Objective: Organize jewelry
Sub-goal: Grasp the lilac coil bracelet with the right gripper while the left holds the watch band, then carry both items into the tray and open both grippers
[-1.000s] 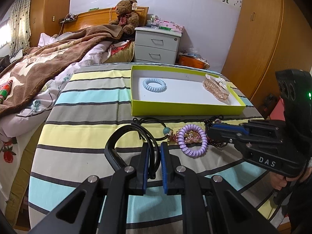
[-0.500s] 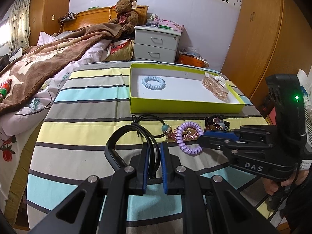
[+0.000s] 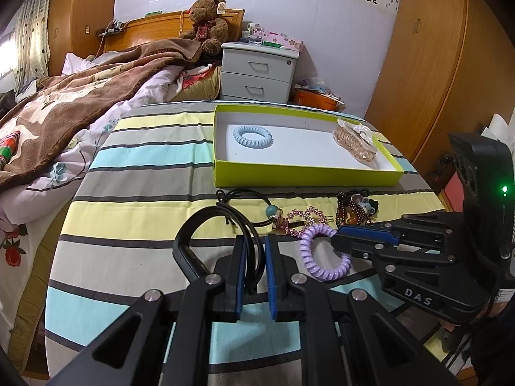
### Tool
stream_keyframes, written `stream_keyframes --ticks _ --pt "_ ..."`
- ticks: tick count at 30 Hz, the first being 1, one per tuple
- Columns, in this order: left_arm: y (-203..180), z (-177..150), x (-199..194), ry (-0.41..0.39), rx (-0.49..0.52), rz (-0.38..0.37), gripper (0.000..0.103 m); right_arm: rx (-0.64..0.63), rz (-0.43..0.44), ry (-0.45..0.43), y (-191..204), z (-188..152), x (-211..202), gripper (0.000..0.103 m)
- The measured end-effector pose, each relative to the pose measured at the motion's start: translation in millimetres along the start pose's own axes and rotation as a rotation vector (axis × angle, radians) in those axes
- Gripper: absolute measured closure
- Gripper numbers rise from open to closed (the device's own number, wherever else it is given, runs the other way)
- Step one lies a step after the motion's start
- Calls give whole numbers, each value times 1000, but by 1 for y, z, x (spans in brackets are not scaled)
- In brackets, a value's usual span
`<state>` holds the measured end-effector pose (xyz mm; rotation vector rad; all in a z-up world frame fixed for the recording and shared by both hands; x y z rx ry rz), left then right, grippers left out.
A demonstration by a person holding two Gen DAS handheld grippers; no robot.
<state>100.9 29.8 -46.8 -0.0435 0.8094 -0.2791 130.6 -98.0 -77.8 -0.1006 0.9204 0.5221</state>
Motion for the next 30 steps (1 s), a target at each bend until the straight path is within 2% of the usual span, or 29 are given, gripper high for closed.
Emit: stream_keyframes --ticks 4,8,15,30 --pt "1 0 -1 -5 -4 1 91 3 29 5 1 -8 -9 94" --pt "1 0 -5 -8 -2 3 91 38 38 -35 -2 -8 -22 94" --pt "-4 5 -14 -23 11 5 91 43 21 -76 -3 3 -39 94" --pt "-20 56 -30 -87 80 19 91 79 -55 -174 -34 44 -79 94"
Point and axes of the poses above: each gripper's, at about its wrist camera, not at the fingertips, and x roughly the way its jaws point, y to its left, z to its top, the point moved 4 cm from there along x, roughly the way its jaws point
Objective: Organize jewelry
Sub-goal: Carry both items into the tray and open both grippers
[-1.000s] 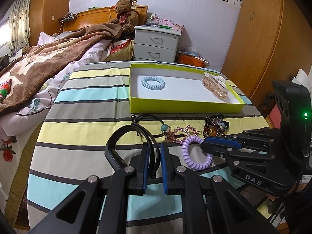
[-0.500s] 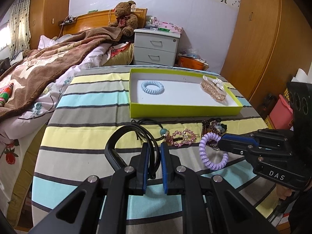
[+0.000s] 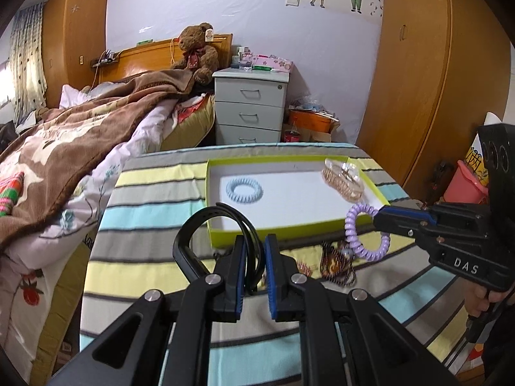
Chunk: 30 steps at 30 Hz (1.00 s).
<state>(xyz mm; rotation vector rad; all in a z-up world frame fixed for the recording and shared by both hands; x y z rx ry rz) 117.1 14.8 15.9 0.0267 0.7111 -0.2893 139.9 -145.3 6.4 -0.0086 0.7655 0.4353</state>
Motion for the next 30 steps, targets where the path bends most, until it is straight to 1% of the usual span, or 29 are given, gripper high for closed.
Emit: stream_keyframes --ticks 6,12,17,22,27,30 --pt "-8 25 13 -8 32 -6 91 17 -52 -8 -22 31 7 94" --pt "-14 42 42 19 56 -20 91 49 -93 23 -49 60 38 94" --pt "-19 48 67 50 73 -36 91 57 -120 80 -64 68 71 94" --pt "-18 46 92 93 67 -39 91 60 -138 135 -76 71 104 94" --pt "-16 38 110 130 71 -33 91 70 -133 175 -82 71 126 94" --pt "-15 35 118 146 67 -33 91 73 -145 204 -84 69 137 94"
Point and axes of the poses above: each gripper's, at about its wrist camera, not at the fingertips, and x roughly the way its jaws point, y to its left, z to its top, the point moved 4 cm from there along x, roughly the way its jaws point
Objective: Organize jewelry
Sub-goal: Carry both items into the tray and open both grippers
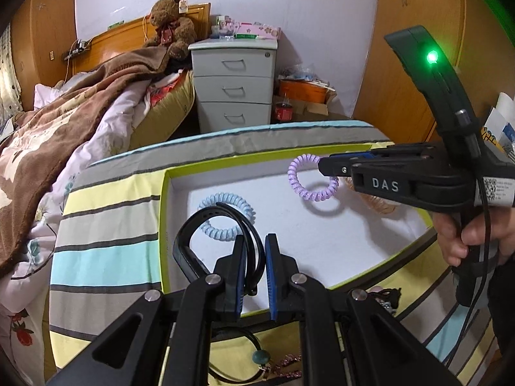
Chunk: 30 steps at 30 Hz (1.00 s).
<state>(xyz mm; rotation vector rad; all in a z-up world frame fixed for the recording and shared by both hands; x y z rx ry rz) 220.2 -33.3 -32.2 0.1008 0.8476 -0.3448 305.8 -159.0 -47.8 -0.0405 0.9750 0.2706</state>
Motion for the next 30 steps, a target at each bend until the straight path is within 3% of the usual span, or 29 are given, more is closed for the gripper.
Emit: stream_keyframes --ticks 30 --pt "-2 -4 25 62 -29 -11 89 0 -35 61 -2 5 27 93"
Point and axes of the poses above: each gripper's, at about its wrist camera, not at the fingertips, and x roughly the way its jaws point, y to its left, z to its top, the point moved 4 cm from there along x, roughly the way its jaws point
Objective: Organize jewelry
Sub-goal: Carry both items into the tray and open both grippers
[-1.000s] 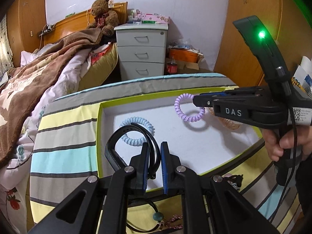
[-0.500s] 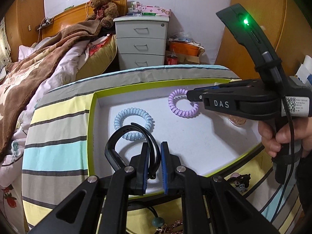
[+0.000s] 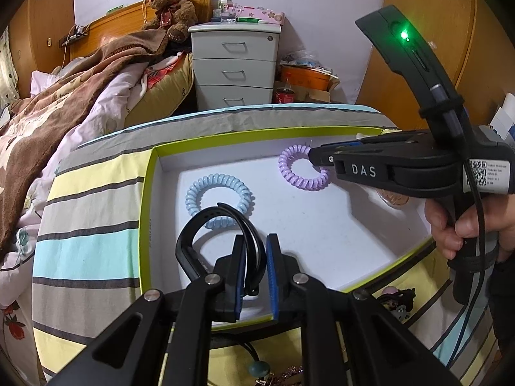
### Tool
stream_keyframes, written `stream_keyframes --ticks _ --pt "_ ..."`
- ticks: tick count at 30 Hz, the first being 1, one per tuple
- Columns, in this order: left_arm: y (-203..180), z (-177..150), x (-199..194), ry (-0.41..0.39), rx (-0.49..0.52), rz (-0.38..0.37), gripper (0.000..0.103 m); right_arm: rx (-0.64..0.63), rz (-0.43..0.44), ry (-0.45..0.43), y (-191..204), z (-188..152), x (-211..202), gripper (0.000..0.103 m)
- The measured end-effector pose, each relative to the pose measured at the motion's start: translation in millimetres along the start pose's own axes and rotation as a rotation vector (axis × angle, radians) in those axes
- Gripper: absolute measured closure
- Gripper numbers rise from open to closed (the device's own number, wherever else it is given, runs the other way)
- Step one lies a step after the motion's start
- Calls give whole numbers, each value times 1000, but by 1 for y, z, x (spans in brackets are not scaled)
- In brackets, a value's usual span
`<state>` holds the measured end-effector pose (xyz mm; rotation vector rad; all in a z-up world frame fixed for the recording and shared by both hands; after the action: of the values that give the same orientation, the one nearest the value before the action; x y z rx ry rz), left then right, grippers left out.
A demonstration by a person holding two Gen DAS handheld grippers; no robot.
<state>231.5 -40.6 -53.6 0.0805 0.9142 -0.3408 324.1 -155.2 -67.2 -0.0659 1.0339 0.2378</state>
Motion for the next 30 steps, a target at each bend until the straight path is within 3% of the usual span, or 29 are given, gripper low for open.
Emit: stream_keyframes --ticks 4,8,16,18,30 --pt "0 1 0 0 -2 1 88 3 -2 2 1 0 0 93" --pt "1 2 -2 -4 -15 -2 78 13 0 3 -1 1 0 93" --pt "2 3 -4 -9 -21 -2 73 17 -2 0 -1 1 0 91" --pt "2 4 -5 -12 -22 -2 66 21 -1 -3 -1 1 0 88" --pt "-2 6 -30 -64 -16 9 45 41 15 -63 1 -2 -29 85"
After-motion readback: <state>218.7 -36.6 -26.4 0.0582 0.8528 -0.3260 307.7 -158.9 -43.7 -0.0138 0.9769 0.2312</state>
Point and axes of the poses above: each gripper's, at about its wrist camera, not at the fingertips, and x roughly the way its jaws point, y to its left, z to its top, the point moved 4 cm from there along x, roughly the way its jaws point
